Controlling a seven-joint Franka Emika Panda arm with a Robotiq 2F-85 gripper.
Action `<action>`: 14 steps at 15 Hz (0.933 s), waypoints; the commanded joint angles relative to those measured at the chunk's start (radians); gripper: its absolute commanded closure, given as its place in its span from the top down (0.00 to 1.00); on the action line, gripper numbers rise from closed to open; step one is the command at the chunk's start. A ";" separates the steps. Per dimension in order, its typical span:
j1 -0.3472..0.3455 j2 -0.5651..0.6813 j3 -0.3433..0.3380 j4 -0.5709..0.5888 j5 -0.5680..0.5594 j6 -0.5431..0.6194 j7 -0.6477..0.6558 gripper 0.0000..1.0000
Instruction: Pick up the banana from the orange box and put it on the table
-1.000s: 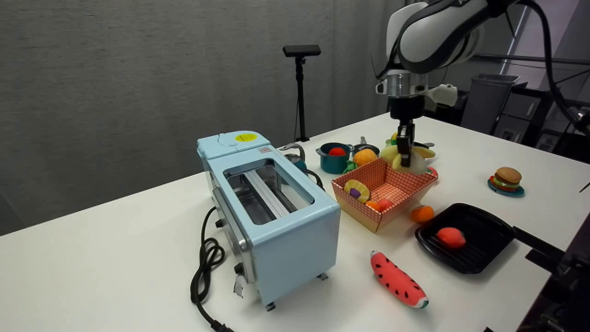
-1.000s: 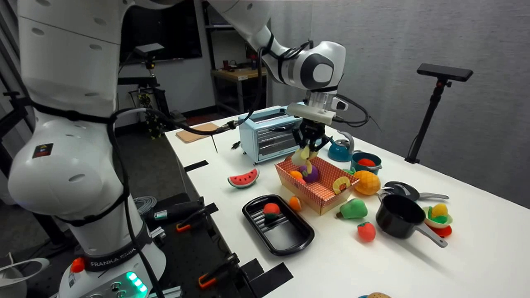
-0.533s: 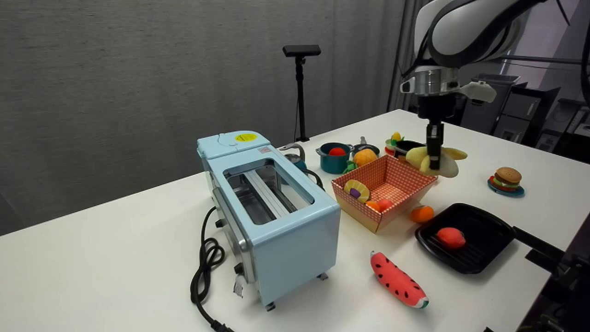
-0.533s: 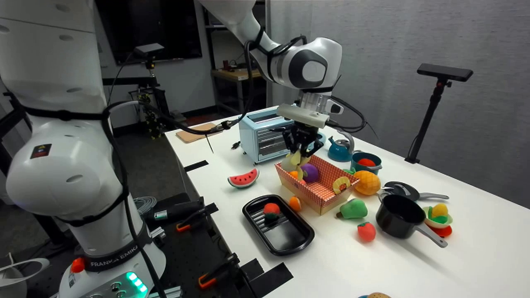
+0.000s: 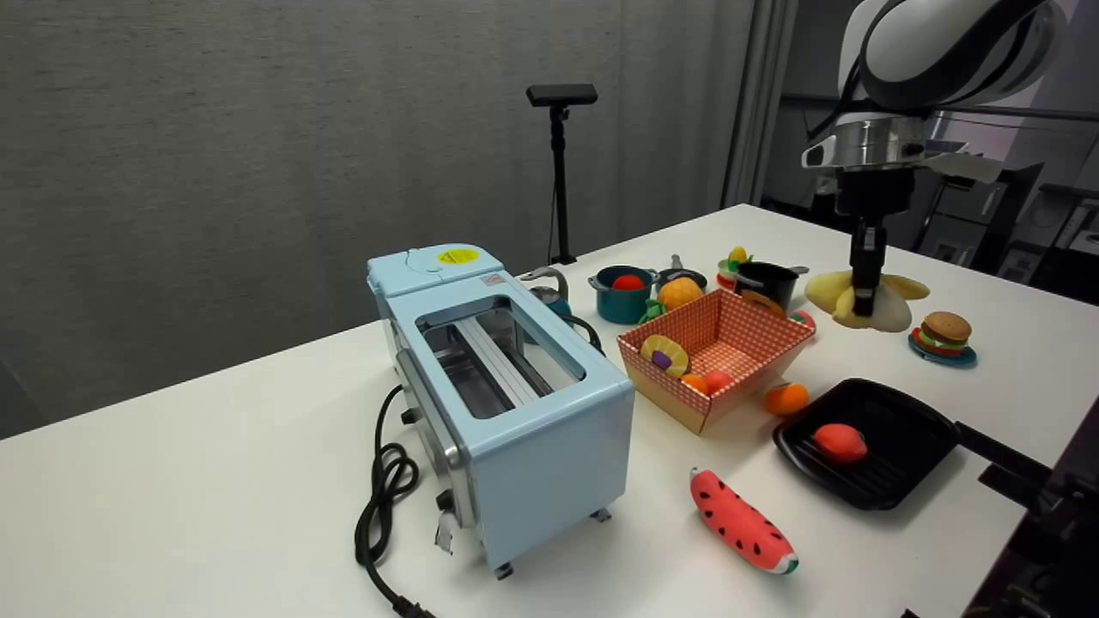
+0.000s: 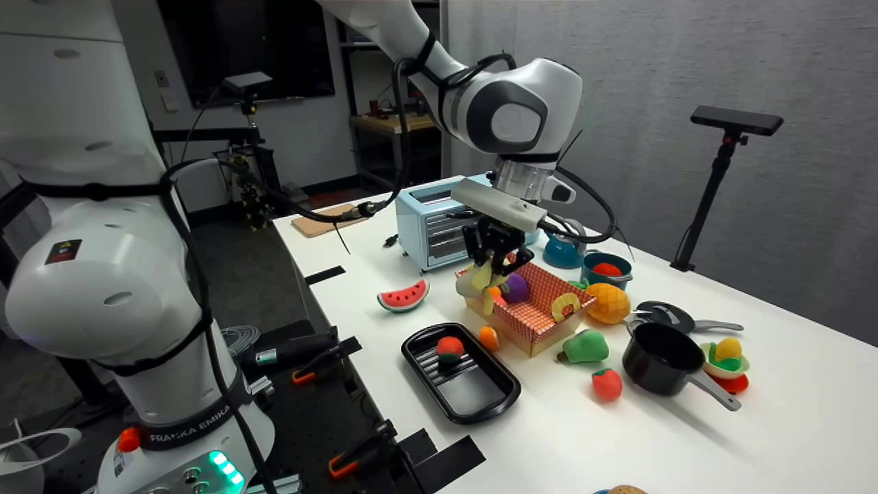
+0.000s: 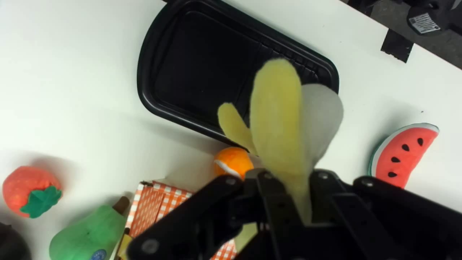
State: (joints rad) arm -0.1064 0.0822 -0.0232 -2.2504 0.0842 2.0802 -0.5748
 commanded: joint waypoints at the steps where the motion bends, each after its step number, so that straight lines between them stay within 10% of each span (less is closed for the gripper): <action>1: -0.022 -0.067 -0.037 -0.066 0.056 0.007 -0.072 0.03; 14: -0.095 -0.042 -0.151 -0.010 0.208 -0.036 -0.169 0.03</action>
State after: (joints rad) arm -0.1760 0.0506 -0.1588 -2.2800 0.2432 2.0788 -0.7061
